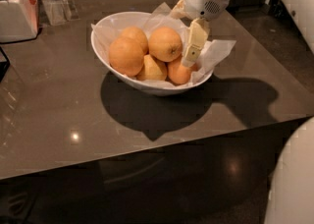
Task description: Pick orange from white bowl
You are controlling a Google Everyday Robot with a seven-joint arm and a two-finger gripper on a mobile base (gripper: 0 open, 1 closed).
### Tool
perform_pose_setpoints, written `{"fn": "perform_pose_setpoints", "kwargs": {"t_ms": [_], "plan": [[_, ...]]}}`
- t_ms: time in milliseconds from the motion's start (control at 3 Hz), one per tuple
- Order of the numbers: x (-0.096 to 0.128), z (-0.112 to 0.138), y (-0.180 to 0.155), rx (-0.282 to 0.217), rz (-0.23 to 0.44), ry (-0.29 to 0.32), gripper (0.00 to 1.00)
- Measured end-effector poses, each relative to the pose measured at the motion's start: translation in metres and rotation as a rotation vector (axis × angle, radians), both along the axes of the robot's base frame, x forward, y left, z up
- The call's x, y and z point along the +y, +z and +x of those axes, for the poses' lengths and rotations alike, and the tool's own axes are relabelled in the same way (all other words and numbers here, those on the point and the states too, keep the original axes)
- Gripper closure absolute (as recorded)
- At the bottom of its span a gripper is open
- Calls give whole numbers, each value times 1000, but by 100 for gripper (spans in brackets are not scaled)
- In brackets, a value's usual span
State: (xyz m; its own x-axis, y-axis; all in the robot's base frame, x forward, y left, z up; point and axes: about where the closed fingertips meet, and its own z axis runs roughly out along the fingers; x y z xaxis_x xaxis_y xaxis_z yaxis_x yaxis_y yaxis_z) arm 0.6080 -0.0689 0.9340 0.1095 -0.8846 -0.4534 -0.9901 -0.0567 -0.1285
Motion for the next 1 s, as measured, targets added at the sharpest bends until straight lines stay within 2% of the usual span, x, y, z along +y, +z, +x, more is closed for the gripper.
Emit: {"fn": "perform_pose_setpoints", "kwargs": {"t_ms": [1000], "plan": [[29, 21, -18, 78, 76, 4, 0]]}}
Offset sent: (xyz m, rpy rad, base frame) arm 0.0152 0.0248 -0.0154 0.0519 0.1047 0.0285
